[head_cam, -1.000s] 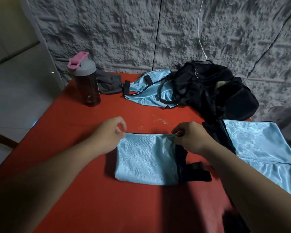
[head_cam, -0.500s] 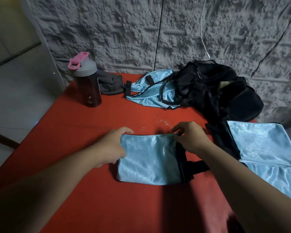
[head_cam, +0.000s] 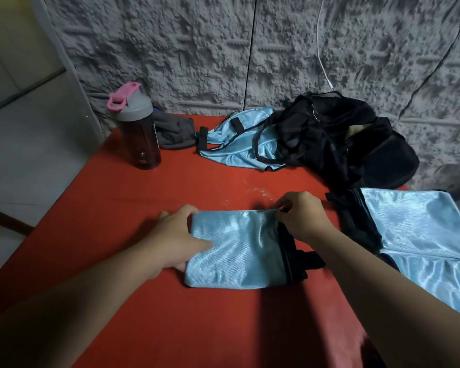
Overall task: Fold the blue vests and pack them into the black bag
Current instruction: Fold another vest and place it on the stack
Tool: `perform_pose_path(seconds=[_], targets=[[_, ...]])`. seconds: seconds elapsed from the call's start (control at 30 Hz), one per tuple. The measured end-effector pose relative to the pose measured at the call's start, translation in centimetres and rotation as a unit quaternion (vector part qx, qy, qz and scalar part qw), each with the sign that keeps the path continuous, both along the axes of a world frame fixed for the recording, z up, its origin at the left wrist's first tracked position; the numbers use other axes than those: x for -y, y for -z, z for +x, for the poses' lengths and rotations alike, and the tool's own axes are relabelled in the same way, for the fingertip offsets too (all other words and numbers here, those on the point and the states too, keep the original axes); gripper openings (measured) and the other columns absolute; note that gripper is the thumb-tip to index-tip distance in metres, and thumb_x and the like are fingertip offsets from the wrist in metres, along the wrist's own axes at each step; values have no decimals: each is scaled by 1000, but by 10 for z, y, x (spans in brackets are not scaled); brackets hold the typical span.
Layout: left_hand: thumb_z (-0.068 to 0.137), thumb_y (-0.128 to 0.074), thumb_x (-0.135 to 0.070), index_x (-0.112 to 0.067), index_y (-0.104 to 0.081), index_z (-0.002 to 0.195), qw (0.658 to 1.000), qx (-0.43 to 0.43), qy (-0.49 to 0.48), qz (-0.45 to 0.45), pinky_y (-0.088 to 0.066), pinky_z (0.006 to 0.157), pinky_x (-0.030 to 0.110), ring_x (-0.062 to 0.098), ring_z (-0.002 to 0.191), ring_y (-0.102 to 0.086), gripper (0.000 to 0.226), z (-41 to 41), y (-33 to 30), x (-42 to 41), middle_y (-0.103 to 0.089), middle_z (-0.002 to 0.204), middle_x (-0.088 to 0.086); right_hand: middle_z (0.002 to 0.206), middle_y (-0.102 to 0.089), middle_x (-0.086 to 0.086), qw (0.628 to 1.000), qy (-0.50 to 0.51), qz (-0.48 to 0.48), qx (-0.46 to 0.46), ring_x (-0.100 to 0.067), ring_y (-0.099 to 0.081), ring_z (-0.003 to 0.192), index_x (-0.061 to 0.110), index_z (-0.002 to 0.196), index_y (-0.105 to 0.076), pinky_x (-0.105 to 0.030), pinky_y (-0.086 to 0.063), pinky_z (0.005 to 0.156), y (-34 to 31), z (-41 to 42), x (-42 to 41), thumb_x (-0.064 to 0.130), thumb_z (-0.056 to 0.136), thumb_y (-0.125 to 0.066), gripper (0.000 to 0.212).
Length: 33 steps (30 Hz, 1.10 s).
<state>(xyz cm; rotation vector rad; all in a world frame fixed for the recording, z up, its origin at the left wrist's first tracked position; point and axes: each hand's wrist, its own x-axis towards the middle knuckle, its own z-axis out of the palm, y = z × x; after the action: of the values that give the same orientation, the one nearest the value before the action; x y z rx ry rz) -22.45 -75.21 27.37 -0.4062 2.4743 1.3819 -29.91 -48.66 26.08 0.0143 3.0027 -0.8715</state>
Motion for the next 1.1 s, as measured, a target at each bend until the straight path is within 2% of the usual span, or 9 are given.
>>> perform_pose_path(seconds=[0.17,0.3,0.43,0.6,0.7,0.83,0.93,1.0,1.1], targets=[[67,-82,-7,-44,-50,131,997,3,56,-44,-63,56,42,27,84,-63,80,7,-1,2,-29,113,-2,80,-63,7,1000,2,11,-4,-6,-53,68,21,93,-75,-6,-32,52,1,1,2,14,84,-72,12],[73,-69,5,-51,-50,127,995,-10,89,-50,-63,58,39,24,80,-59,80,8,1,5,-29,113,-4,81,-63,5,1000,5,11,-7,-6,-51,67,19,93,-75,-7,-34,50,1,2,2,14,85,-71,11],[80,-57,8,-43,-53,129,982,-61,116,-137,-49,75,18,15,90,-55,72,6,11,6,-31,120,-3,84,-66,3,1000,10,12,-9,-14,-55,73,18,92,-74,-7,-34,51,1,3,1,16,85,-74,8],[82,-67,-3,-37,-54,128,965,-76,109,-226,-43,92,22,18,101,-53,59,1,13,5,-30,123,-2,98,-69,-4,999,10,27,-36,-23,-64,87,18,103,-73,-21,-45,66,-7,7,2,26,88,-74,18],[84,-68,-15,-32,-57,126,934,-159,111,-301,-47,96,34,26,109,-54,47,2,7,-5,-37,130,0,114,-66,-6,992,-14,59,-115,-27,-62,102,16,111,-72,-34,-49,85,-22,22,16,26,91,-69,23],[91,-62,-14,-20,-63,125,898,-296,201,-256,-46,102,39,24,116,-53,35,13,16,-33,-51,128,0,108,-67,-6,968,-138,147,-147,-29,-66,101,16,105,-69,-34,-52,84,-4,65,46,15,84,-57,24],[102,-29,-45,-23,-30,155,900,-223,255,-274,-15,123,31,16,149,-23,58,14,34,-48,-28,161,-3,155,-45,-12,950,-160,248,-103,-33,-37,147,15,151,-43,-49,-28,121,27,76,39,29,88,-48,65],[88,0,-62,-29,-9,161,888,-190,270,-320,0,125,35,12,155,2,81,13,46,-45,-7,169,-6,168,-21,-9,948,-148,272,-79,-29,-11,156,22,162,-19,-55,-9,123,33,73,30,53,93,-51,82],[84,10,-66,-29,5,161,870,-172,272,-373,12,123,39,9,150,23,85,15,61,-41,12,169,-3,171,4,-4,950,-165,261,-40,-23,13,156,28,163,3,-52,8,124,38,67,24,80,91,-24,93]])
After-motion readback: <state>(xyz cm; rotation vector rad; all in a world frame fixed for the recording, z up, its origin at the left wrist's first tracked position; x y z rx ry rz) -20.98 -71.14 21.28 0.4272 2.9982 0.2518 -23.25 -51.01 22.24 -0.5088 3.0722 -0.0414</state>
